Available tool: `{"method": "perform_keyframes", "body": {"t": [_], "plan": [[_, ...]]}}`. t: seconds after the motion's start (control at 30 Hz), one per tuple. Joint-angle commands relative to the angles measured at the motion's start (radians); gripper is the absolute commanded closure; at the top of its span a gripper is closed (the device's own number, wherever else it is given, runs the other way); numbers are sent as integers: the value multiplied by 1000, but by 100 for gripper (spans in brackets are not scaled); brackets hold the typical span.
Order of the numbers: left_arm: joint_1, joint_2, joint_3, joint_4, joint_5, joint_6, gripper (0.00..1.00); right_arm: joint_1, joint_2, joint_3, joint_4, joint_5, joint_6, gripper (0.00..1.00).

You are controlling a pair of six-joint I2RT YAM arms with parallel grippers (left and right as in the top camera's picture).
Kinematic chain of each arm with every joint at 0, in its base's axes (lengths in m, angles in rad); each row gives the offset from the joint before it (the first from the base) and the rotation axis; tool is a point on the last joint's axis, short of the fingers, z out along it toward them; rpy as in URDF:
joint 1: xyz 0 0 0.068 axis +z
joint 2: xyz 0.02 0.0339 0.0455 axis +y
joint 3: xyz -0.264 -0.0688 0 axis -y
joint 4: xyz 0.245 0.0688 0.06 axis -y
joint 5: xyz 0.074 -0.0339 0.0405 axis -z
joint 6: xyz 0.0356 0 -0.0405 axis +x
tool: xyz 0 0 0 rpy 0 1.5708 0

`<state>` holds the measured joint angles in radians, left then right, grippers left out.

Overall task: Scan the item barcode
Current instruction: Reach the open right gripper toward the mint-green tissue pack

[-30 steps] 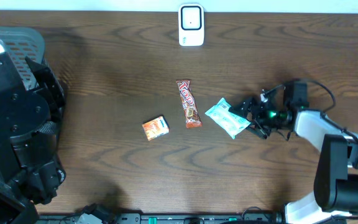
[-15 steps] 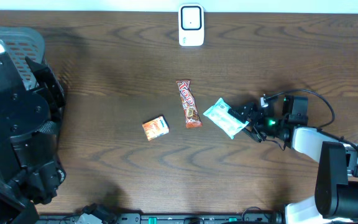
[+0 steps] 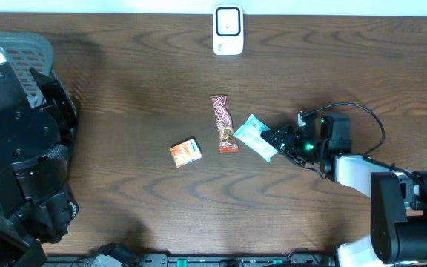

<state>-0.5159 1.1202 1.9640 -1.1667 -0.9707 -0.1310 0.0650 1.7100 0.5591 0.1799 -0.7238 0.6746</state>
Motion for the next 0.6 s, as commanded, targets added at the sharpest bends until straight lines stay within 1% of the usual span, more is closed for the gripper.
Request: {"method": "perform_keyframes", "body": {"t": [0.0, 0.07, 0.13, 0.17, 0.23, 0.3, 0.33, 0.47, 0.57], "plan": [[4, -3, 0, 0, -6, -5, 14, 56, 186, -118, -64, 435, 27, 32], [4, -3, 0, 0, -6, -5, 15, 62, 223, -118, -31, 434, 28, 41], [4, -3, 0, 0, -6, -5, 14, 62, 267, -117, 11, 434, 28, 54], [4, -3, 0, 0, -6, -5, 14, 62, 287, -116, 29, 429, 28, 65], [4, -3, 0, 0, -6, -5, 14, 59, 311, -115, 60, 410, 26, 80], [4, -4, 0, 0, -6, -5, 15, 58, 316, -115, 84, 401, 3, 97], [4, -3, 0, 0, -6, -5, 15, 58, 316, -115, 96, 401, -4, 99], [4, -3, 0, 0, -6, -5, 14, 58, 312, -114, 117, 391, -26, 99], [4, -3, 0, 0, -6, -5, 15, 53, 283, -114, 118, 311, -65, 99]]}}
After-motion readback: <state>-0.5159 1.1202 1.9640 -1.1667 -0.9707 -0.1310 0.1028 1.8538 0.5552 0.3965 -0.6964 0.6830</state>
